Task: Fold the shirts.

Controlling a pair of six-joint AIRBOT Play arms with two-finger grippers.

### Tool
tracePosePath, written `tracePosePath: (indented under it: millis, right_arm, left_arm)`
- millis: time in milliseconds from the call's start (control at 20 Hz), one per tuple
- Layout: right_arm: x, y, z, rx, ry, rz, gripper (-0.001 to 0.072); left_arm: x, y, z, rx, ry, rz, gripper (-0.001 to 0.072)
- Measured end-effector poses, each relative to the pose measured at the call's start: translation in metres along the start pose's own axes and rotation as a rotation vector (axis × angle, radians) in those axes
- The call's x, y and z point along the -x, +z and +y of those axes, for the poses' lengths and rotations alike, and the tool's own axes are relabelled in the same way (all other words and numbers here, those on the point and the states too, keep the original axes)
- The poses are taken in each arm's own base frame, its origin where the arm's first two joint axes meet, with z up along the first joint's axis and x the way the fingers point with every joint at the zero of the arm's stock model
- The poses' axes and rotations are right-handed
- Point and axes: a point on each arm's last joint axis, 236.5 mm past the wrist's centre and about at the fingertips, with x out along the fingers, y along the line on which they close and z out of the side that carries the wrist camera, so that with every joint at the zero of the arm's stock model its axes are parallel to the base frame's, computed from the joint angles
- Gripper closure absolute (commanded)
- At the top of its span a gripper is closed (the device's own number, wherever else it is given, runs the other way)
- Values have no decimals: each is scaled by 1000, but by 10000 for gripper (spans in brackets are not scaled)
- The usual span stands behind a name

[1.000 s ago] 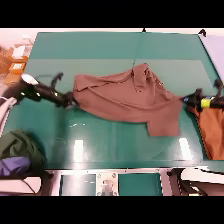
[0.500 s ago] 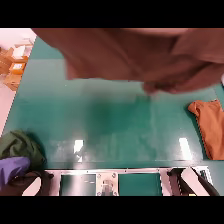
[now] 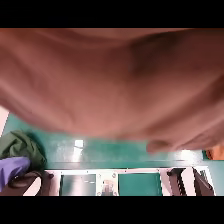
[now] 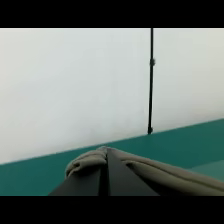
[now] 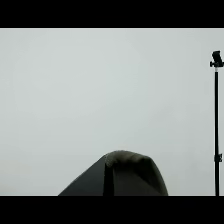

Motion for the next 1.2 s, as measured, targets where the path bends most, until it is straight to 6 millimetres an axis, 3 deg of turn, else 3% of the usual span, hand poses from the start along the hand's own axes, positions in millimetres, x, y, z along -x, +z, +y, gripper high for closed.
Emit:
tracePosePath:
  millis: [150,250,350,550,600,700,800,950,1100,1200]
  right_arm:
    - [-4,-42,-44,-115,-35,73,690]
    - [-10,-91,-79,-220,-50,155,691]
    - [-20,-161,-121,-337,-86,261,691]
    - [-42,-335,-189,-549,-192,505,691]
    - [-46,-379,-204,-589,-225,570,691]
    - [-56,-445,-229,-660,-265,662,691]
    - [-69,-495,-250,-726,-281,727,691]
    - [-90,-541,-270,-817,-266,781,691]
    - [-101,-563,-281,-861,-253,806,691]
    - [-97,-569,-289,-871,-255,826,691]
  left_arm:
    - [-56,-72,21,55,6,212,678]
    - [-100,-132,27,102,-35,359,677]
    - [-146,-198,29,159,-92,497,678]
    - [-223,-329,42,274,-142,712,678]
    - [-239,-357,46,303,-144,738,678]
    - [-267,-406,53,356,-135,777,678]
    - [-292,-437,63,391,-115,778,678]
    - [-319,-457,74,414,-92,753,678]
    - [-330,-465,80,421,-78,743,678]
    - [-329,-472,79,429,-83,769,678]
